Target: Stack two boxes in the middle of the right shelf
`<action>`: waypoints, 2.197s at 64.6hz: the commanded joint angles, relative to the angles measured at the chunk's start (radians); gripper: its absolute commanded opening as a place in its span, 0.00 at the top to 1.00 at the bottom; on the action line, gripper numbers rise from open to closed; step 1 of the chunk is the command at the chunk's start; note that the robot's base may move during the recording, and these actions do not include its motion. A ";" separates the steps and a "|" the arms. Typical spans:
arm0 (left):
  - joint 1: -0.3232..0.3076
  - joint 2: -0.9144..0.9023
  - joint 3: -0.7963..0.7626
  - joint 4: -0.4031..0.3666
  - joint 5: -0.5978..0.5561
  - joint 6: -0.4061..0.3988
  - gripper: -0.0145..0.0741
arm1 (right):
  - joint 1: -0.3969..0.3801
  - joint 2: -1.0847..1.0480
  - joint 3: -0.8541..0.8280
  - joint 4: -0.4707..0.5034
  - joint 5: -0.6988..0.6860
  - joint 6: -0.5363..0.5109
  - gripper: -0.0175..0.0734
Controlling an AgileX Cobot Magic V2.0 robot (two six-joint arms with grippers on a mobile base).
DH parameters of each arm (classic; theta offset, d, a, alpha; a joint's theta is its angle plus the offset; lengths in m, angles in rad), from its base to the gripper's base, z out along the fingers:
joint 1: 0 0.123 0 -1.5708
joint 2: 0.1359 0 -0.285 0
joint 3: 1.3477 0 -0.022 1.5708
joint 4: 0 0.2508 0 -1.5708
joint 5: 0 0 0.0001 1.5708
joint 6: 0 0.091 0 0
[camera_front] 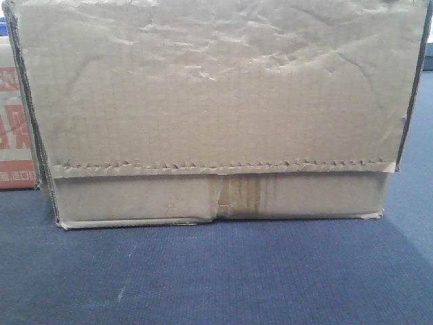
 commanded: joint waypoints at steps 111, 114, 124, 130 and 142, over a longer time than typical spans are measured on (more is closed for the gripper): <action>-0.016 0.424 -0.838 0.006 0.322 -0.002 0.47 | 0.000 0.368 -0.658 -0.001 0.103 -0.003 0.54; -0.029 0.469 -0.858 0.007 0.330 -0.002 0.38 | 0.000 0.424 -0.683 -0.001 0.103 -0.003 0.45; -0.068 0.588 -0.874 0.007 0.369 -0.002 0.21 | 0.000 0.598 -0.729 -0.001 0.081 -0.003 0.17; -0.076 0.659 -0.886 0.007 0.438 -0.002 0.18 | 0.000 0.663 -0.728 -0.001 0.063 -0.003 0.18; -0.076 0.848 -1.047 0.044 0.698 -0.002 0.18 | 0.030 0.705 -0.728 -0.001 0.061 -0.003 0.18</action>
